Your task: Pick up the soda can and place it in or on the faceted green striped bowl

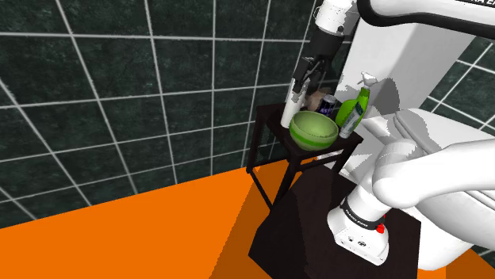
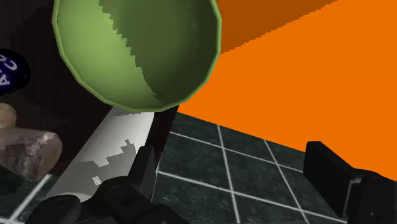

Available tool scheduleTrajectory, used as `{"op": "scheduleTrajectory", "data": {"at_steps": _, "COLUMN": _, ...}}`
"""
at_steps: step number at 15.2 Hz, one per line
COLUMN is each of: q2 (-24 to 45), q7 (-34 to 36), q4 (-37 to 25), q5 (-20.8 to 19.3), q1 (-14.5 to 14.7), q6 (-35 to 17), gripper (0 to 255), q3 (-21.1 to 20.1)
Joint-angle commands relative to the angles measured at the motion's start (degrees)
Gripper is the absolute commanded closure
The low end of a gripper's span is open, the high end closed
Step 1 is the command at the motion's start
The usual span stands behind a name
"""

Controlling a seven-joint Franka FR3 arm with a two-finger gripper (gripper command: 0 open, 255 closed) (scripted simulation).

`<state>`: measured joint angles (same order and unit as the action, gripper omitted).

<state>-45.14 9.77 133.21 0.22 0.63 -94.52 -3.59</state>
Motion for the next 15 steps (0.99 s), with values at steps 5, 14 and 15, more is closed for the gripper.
{"op": "scheduleTrajectory", "data": {"at_steps": 5, "q2": -0.8, "q7": -5.3, "q4": 3.0, "q5": -2.6, "q1": -1.6, "q6": -1.2, "gripper": 0, "q3": 5.1}}
{"op": "scheduleTrajectory", "data": {"at_steps": 14, "q2": 1.7, "q7": -17.3, "q4": 6.1, "q5": -9.3, "q1": -5.8, "q6": -4.8, "gripper": 0, "q3": 16.9}}
{"op": "scheduleTrajectory", "data": {"at_steps": 15, "q2": 2.3, "q7": -18.6, "q4": 6.2, "q5": -10.0, "q1": -6.2, "q6": -5.3, "gripper": 0, "q3": 18.2}}
